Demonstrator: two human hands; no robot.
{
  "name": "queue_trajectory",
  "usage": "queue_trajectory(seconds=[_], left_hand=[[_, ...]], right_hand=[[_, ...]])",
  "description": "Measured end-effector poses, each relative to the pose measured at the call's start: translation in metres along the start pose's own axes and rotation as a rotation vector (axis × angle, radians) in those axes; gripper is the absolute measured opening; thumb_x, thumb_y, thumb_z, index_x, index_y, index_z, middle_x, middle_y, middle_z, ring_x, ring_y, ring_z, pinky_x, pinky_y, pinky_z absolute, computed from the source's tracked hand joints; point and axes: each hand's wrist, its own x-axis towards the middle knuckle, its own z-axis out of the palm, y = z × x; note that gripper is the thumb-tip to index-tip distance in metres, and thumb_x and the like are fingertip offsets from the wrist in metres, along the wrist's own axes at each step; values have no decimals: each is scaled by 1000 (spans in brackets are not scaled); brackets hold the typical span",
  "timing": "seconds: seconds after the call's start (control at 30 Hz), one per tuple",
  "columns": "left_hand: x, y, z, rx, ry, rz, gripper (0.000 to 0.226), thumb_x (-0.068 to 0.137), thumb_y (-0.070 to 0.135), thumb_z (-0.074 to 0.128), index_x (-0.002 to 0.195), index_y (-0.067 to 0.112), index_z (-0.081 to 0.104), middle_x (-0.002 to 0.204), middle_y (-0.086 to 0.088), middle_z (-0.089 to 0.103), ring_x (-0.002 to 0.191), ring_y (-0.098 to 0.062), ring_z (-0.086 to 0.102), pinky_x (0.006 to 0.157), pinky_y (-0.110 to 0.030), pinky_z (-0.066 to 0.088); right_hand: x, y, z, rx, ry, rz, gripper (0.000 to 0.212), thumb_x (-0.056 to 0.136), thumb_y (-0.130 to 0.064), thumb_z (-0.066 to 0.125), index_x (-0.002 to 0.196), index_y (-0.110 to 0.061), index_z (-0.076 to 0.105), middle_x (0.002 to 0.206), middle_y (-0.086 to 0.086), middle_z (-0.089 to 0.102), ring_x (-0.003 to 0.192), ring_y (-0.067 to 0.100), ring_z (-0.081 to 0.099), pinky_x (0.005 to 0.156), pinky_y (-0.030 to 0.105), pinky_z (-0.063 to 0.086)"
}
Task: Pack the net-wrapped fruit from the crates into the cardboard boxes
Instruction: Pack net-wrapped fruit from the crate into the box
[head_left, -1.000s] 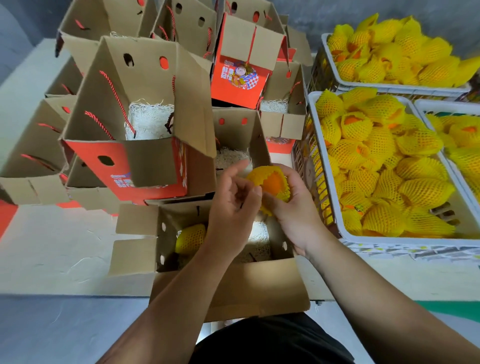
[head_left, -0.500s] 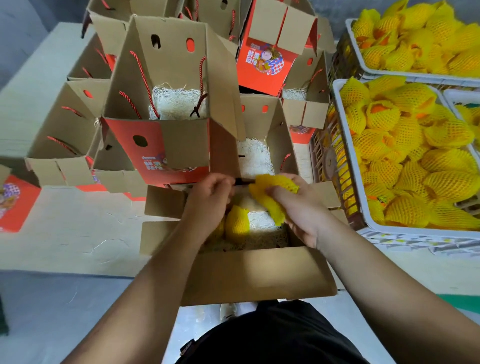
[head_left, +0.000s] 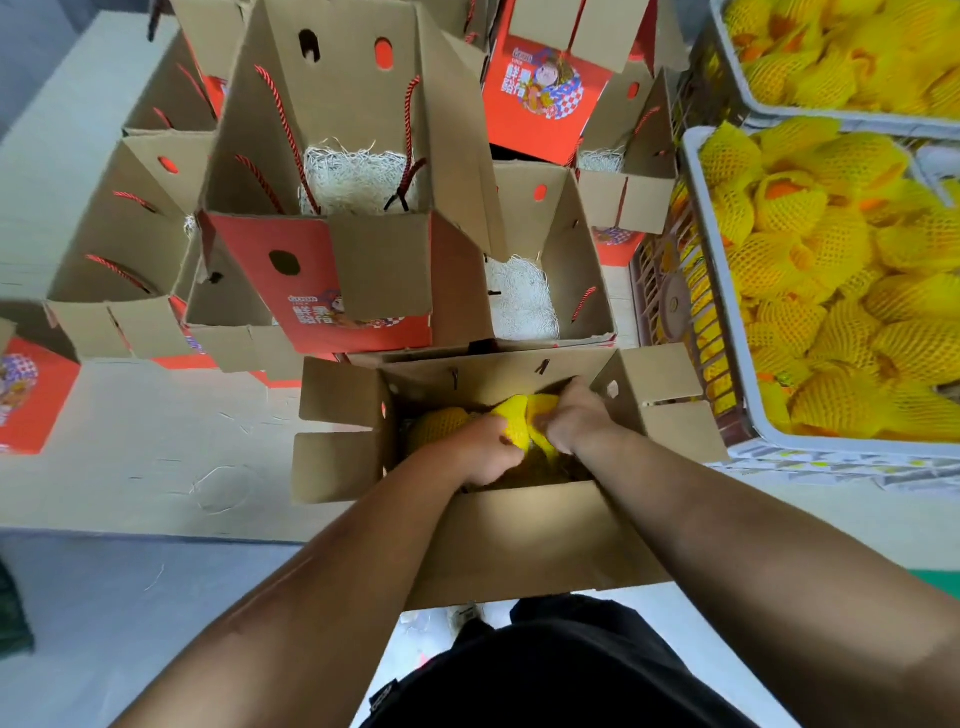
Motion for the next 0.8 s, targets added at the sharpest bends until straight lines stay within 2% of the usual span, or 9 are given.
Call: queue_trajectory(seconds=[0.07,0.13,0.23,0.33,0.37,0.43,0.5,0.6,0.8], left_hand=[[-4,1,3,-153,-73,43,52,99,27,63,147,14,47,142,-5,56,122,-23,58,95,-28,45],[-8,3,-2,-197,-85,48,68,100,25,61,160,16,31,148,-3,51,128,-23,55,107,-32,44],[-15,-9,-16,-55,20,-36,63,99,35,60,156,22,38,150,-10,49,132,-29,52,112,-40,43],[-27,-26,-29,110,89,-247,66,100,45,54,156,19,33,158,-20,25,142,-41,35,119,-50,33],[-28,-27,-29,145,67,-257,61,102,43,52,154,16,34,157,-22,26,142,-42,35,119,-50,32],[-23,-24,-25,133,34,-200,43,106,31,49,145,13,49,149,-20,45,135,-38,46,117,-47,36],[-17,-21,-18,45,59,-165,32,104,24,52,134,13,61,139,-15,58,127,-33,55,114,-46,40],[-22,-21,-16,-140,123,-132,31,100,27,59,129,20,64,133,-8,62,122,-29,57,111,-45,44],[-37,-22,-29,-137,82,-53,32,105,24,54,136,23,62,135,-8,62,122,-29,58,112,-44,44]], right_hand=[[-2,-2,7,-123,-27,26,77,90,-12,68,149,-7,19,154,18,25,139,34,41,112,39,38],[-3,-4,10,-242,-61,43,77,93,-7,60,151,-5,10,157,18,17,142,34,36,113,43,36],[-5,-5,10,-458,-96,18,80,95,-12,61,154,-3,8,160,17,14,146,34,28,115,43,33],[-12,3,6,-598,-83,-98,80,91,-26,66,154,-13,17,157,14,14,146,37,21,119,43,25],[-15,5,3,-637,-55,-178,75,90,-25,64,151,-17,21,152,11,18,144,38,20,118,45,25],[-18,5,-1,-694,-24,-361,63,88,-19,61,145,-20,34,143,8,30,141,37,25,114,46,31],[-21,0,1,-716,-146,-501,49,93,-18,55,142,-20,49,141,7,48,137,33,41,111,40,36],[-22,-8,8,-689,-334,-484,47,97,-25,52,144,-23,51,138,6,58,127,31,55,108,36,44],[-26,-12,-11,-677,-302,-530,45,100,-24,48,145,-21,53,141,9,58,126,33,57,101,32,47]])
